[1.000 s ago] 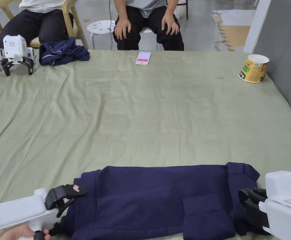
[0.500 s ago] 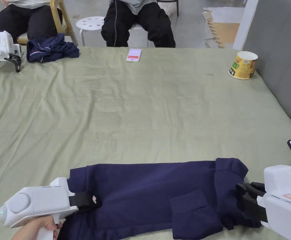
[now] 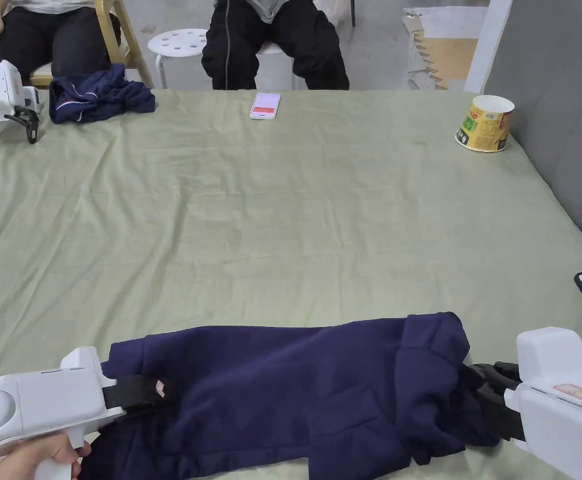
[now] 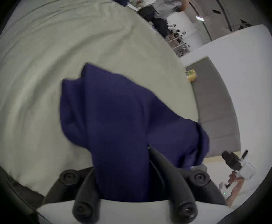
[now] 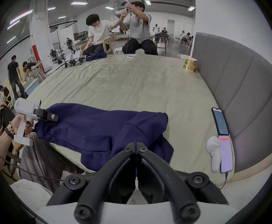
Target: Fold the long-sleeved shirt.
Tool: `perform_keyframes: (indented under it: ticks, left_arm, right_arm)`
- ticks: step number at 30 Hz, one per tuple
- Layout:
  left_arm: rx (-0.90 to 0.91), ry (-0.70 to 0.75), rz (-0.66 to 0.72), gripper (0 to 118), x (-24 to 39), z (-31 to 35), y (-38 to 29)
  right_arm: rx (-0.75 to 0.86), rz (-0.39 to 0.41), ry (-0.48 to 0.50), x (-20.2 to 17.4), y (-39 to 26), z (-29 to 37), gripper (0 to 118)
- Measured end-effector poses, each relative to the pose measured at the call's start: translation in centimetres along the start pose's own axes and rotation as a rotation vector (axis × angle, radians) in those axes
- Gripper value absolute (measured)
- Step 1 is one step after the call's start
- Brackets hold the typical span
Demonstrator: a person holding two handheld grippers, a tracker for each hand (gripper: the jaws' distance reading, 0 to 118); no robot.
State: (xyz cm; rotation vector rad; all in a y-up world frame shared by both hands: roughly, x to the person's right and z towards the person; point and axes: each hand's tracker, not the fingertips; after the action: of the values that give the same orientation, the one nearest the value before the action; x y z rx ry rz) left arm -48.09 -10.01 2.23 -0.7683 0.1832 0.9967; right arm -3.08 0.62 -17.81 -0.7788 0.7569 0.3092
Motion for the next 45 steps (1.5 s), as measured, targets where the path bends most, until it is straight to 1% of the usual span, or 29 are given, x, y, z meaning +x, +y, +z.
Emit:
perform_keyframes:
  ticks: [2, 6, 8, 10, 12, 15, 19, 20, 21, 23, 24, 25, 27, 28, 31, 33, 36, 38, 39, 40, 41, 42, 43, 45]
  left_arm:
    - [0.014, -0.103, -0.047, 15, 3.5, 1.0, -0.5]
    - [0.019, -0.218, -0.199, 15, 11.4, 2.6, -1.6]
    - [0.005, -0.266, -0.294, 15, 15.6, 2.4, -2.3]
    - [-0.022, -0.319, -0.359, 15, 19.1, 1.0, -2.8]
    - [-0.058, -0.328, -0.413, 15, 22.6, -1.3, -3.6]
    - [-0.158, -0.311, -0.471, 15, 26.5, -7.2, -4.7]
    - [-0.301, -0.225, -0.432, 15, 28.4, -16.7, -6.6]
    - [-0.336, -0.198, -0.424, 18, 28.4, -18.9, -7.1]
    - [-0.361, -0.181, -0.393, 25, 28.0, -20.4, -7.4]
    - [-0.381, -0.197, -0.326, 81, 27.1, -23.4, -8.0]
    - [-0.362, -0.235, -0.295, 102, 26.7, -24.2, -8.2]
    - [-0.337, -0.268, -0.256, 111, 26.1, -24.7, -8.3]
    - [-0.300, -0.269, -0.167, 111, 25.6, -25.3, -8.1]
    - [-0.317, -0.264, -0.144, 111, 25.4, -25.6, -8.0]
    - [-0.341, -0.252, -0.193, 111, 25.9, -25.0, -7.5]
    - [-0.336, -0.255, -0.225, 111, 26.8, -23.3, -6.9]
    - [-0.242, -0.363, -0.237, 107, 27.3, -18.5, -5.0]
    - [-0.183, -0.436, -0.217, 96, 27.3, -14.4, -3.7]
    - [-0.154, -0.460, -0.220, 83, 27.1, -12.6, -3.3]
    - [-0.105, -0.489, -0.233, 49, 26.7, -10.3, -2.9]
    - [-0.054, -0.485, -0.245, 19, 26.3, -8.6, -2.8]
    - [-0.010, -0.460, -0.259, 6, 26.0, -7.2, -2.9]
    - [0.032, -0.413, -0.279, 5, 25.5, -5.9, -2.9]
    - [0.029, -0.399, -0.292, 5, 24.8, -4.6, -2.9]
  right_arm:
    - [0.006, -0.002, 0.007, 0.0, 0.0, 0.1, 0]
    - [0.012, -0.007, -0.003, 0.6, -0.1, 0.6, 0]
    - [0.015, -0.016, -0.018, 1.3, -0.4, 0.9, 0]
    - [0.018, -0.034, -0.027, 1.9, -0.9, 1.4, 0]
    - [0.019, -0.054, -0.039, 2.7, -1.4, 1.9, 0]
    - [0.020, -0.087, -0.066, 3.8, -2.6, 3.0, 0]
    - [0.025, -0.155, -0.118, 6.1, -4.5, 5.2, 0]
    - [0.025, -0.174, -0.136, 6.7, -5.0, 5.8, 0]
    - [0.024, -0.187, -0.149, 7.2, -5.4, 6.2, 0]
    - [0.023, -0.219, -0.181, 8.3, -6.5, 7.3, 0]
    - [0.020, -0.228, -0.191, 8.7, -6.8, 7.7, 0]
    - [0.017, -0.241, -0.204, 9.1, -7.3, 8.0, 0]
    - [0.010, -0.258, -0.220, 9.7, -8.0, 8.5, 0]
    - [0.006, -0.265, -0.226, 9.9, -8.2, 8.6, 0]
    - [-0.001, -0.276, -0.230, 10.3, -8.7, 8.6, 0]
    - [-0.003, -0.276, -0.229, 10.3, -8.6, 8.5, 0]
    - [0.004, -0.272, -0.216, 10.1, -8.3, 8.2, 0]
    - [0.015, -0.270, -0.203, 9.8, -7.9, 7.9, 0]
    - [0.019, -0.269, -0.197, 9.7, -7.7, 7.7, 0]
    - [0.023, -0.266, -0.188, 9.5, -7.5, 7.5, 0]
    - [0.025, -0.264, -0.182, 9.4, -7.4, 7.2, 0]
    - [0.026, -0.261, -0.174, 9.2, -7.2, 7.0, 0]
    - [0.026, -0.257, -0.167, 9.1, -7.0, 6.7, 0]
    - [0.023, -0.248, -0.151, 8.8, -6.8, 6.2, 0]
